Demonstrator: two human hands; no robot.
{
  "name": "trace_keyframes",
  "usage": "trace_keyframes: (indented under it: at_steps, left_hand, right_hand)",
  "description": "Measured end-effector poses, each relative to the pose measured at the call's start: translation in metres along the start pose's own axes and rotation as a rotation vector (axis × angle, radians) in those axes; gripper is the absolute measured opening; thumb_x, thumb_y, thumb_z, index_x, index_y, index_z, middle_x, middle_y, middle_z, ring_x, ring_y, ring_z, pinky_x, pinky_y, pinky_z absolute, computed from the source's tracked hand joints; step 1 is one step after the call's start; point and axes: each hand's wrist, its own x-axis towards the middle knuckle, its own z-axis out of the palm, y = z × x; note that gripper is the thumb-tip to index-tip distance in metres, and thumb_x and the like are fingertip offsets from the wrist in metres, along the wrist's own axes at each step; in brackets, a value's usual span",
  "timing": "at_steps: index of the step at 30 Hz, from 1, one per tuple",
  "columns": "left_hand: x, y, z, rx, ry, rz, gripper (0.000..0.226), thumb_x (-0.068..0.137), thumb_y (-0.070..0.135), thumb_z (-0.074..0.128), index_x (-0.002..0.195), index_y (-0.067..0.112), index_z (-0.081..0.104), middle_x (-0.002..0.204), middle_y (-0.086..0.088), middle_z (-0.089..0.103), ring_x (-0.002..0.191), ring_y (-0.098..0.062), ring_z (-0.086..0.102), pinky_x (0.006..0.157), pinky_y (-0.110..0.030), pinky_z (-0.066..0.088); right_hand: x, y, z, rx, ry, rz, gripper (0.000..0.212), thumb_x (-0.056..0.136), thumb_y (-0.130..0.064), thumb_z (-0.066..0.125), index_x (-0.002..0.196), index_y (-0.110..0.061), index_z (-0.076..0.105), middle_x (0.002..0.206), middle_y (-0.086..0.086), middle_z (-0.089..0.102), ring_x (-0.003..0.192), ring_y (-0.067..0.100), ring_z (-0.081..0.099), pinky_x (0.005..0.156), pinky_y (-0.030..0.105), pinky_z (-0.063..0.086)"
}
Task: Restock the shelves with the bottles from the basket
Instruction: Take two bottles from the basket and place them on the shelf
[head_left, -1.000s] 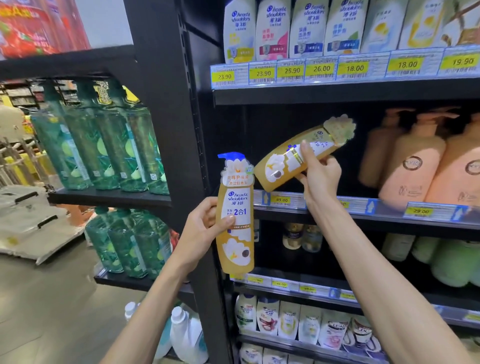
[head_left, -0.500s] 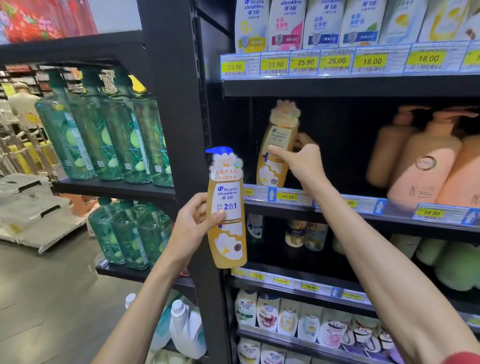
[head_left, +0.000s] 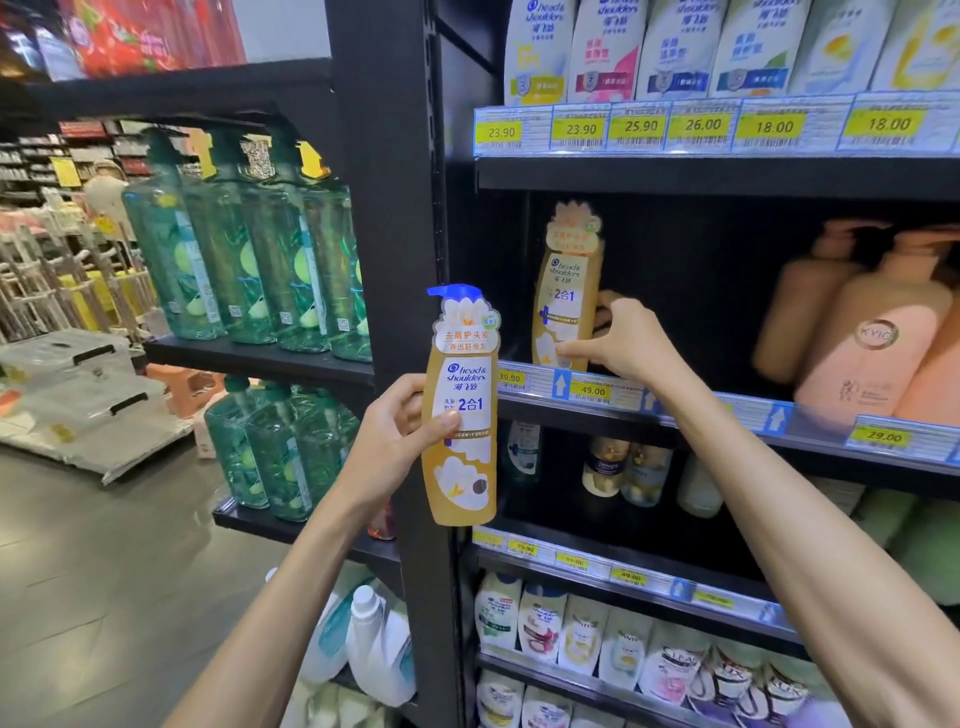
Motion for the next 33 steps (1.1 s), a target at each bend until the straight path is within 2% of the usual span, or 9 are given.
trace_keyframes:
  at_steps: [3, 8, 12, 15, 33]
  left_hand:
    - [0.001, 0.002, -0.002, 0.014, 0.003, 0.007, 0.056, 0.078, 0.045, 0.078, 0.121, 0.013, 0.061, 0.111, -0.006, 0.076, 0.099, -0.023, 0.075, 0.078, -0.027, 0.059]
    - [0.004, 0.002, -0.005, 0.008, -0.004, 0.009, 0.055, 0.079, 0.044, 0.076, 0.123, 0.015, 0.062, 0.114, -0.007, 0.076, 0.101, -0.024, 0.075, 0.078, -0.028, 0.059]
    - [0.003, 0.002, -0.01, -0.005, 0.002, 0.003, 0.055, 0.08, 0.043, 0.076, 0.124, 0.013, 0.061, 0.114, -0.009, 0.076, 0.101, -0.028, 0.074, 0.078, -0.029, 0.06]
    - [0.002, 0.004, -0.012, 0.003, -0.008, -0.004, 0.056, 0.079, 0.042, 0.077, 0.123, 0.012, 0.061, 0.113, -0.009, 0.076, 0.101, -0.027, 0.075, 0.077, -0.029, 0.06]
    - [0.0, 0.006, -0.008, 0.019, -0.009, -0.012, 0.056, 0.079, 0.043, 0.076, 0.124, 0.013, 0.06, 0.114, -0.006, 0.076, 0.102, -0.024, 0.074, 0.08, -0.028, 0.059]
  right_hand:
    - [0.0, -0.001, 0.003, -0.016, 0.002, 0.0, 0.056, 0.071, -0.034, 0.088, 0.115, -0.025, 0.055, 0.094, -0.013, 0.065, 0.084, 0.001, 0.064, 0.066, 0.018, 0.049]
    - [0.016, -0.008, 0.01, -0.076, -0.053, 0.008, 0.058, 0.078, -0.031, 0.084, 0.127, -0.012, 0.057, 0.119, 0.002, 0.069, 0.093, 0.007, 0.06, 0.066, 0.014, 0.042]
    - [0.027, -0.016, 0.02, -0.021, -0.079, 0.048, 0.064, 0.078, -0.022, 0.083, 0.133, -0.012, 0.052, 0.129, 0.006, 0.065, 0.102, 0.014, 0.062, 0.084, 0.028, 0.051]
    - [0.036, -0.02, 0.025, -0.001, -0.07, 0.073, 0.063, 0.075, -0.014, 0.086, 0.13, -0.009, 0.055, 0.127, 0.01, 0.066, 0.112, 0.023, 0.065, 0.093, 0.038, 0.056]
    - [0.052, -0.018, 0.029, -0.006, -0.079, 0.107, 0.058, 0.081, -0.012, 0.081, 0.133, -0.009, 0.055, 0.13, 0.011, 0.064, 0.117, 0.028, 0.063, 0.098, 0.047, 0.053]
